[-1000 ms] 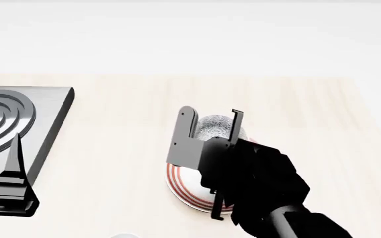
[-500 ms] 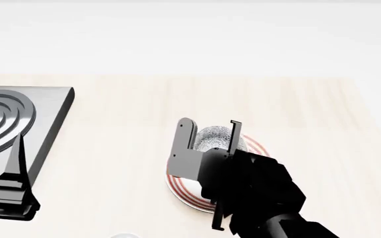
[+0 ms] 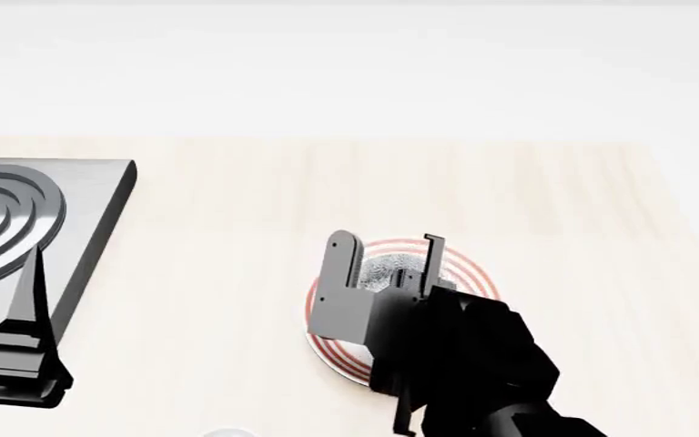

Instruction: Pick the akita bowl between the plate and the ramekin and place it on the plate.

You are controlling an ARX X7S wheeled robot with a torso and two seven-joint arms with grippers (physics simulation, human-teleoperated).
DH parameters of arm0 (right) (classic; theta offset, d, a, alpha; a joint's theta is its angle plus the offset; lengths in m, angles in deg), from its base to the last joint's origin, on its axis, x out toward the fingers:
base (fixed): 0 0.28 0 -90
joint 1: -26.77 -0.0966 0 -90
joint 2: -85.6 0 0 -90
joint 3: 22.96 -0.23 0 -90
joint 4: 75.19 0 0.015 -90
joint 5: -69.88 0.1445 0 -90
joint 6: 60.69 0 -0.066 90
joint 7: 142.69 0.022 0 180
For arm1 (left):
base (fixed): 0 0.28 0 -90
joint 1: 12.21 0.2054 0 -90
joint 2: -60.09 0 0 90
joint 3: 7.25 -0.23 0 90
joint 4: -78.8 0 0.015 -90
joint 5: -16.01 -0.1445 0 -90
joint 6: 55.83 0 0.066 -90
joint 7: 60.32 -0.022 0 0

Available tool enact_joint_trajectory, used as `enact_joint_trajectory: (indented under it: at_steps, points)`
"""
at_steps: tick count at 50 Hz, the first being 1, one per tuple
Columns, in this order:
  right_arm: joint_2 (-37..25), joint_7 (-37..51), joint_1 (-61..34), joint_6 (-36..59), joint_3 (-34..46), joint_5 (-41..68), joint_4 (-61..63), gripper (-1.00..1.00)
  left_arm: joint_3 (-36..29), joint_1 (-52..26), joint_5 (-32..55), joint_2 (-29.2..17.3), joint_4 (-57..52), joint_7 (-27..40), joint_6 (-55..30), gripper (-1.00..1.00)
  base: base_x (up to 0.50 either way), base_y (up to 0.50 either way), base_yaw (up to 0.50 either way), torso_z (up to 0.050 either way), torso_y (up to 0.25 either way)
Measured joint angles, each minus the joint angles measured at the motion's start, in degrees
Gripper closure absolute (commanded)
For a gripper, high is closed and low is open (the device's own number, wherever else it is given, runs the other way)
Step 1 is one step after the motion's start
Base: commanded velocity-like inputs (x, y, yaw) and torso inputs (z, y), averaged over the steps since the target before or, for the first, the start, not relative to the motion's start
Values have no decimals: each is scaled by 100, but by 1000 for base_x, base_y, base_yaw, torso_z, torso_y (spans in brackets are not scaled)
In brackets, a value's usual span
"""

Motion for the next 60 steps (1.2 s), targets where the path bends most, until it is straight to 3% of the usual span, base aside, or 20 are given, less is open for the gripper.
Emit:
enact_joint_trajectory:
  at_steps: [18,37,50,60]
  points:
    - [-114,-17,-88,77,-12,-94,183,-100,-10,-5,25,-24,-13,23,5,-100,0,0,0,0,0]
    - [-2402,242,67,2292,-62,-377,5490,-100,-19,47,6,-44,-256,147,11,-100,0,0,0,0,0]
    - [-4017,2037,1140,2708,-1035,-365,9326,-100,251,257,-456,144,-339,484,765,-100,0,0,0,0,0]
    - [-4965,4130,2599,1686,-2622,701,10986,-100,516,227,-589,399,-466,797,1243,-100,0,0,0,0,0]
